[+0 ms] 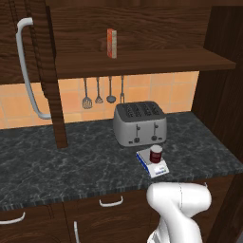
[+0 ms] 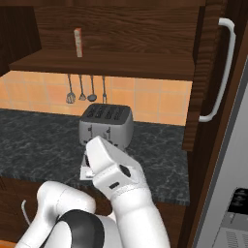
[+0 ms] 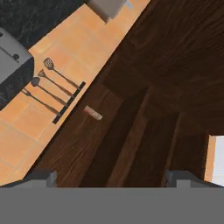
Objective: Pick the canned food and place it on the digital scale for weighing, and close the cabinet.
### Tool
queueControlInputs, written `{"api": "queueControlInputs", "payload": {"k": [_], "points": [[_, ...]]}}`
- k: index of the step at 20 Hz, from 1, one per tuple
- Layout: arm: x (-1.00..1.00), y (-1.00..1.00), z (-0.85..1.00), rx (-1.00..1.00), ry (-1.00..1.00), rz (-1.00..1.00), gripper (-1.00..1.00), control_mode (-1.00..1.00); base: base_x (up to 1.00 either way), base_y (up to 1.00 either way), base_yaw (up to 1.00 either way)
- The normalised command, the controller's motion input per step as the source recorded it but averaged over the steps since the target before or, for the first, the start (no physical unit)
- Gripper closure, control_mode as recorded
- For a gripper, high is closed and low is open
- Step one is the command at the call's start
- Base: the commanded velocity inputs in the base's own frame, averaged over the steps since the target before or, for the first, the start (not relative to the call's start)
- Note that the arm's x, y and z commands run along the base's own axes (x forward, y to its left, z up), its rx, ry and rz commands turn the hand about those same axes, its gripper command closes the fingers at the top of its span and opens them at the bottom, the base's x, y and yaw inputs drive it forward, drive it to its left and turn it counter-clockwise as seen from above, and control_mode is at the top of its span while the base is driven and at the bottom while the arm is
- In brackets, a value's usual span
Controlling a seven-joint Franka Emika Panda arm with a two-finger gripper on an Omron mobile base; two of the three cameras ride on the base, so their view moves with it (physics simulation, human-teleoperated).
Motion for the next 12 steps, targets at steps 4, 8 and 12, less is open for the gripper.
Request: {"api": "queueControlInputs", "payload": {"k": [4,8,12], "points": [[-0.58,0.0,0.14,0.3,0.14,-0.01,-1.0,-1.0,0.0,0.0,0.0],[-0.39,0.0,0.0,0.21,0.09,-0.05,-1.0,-1.0,0.0,0.0,0.0],[-0.09,-0.02,-0.03,0.11,0.04,-0.07,-1.0,-1.0,0.0,0.0,0.0]]}}
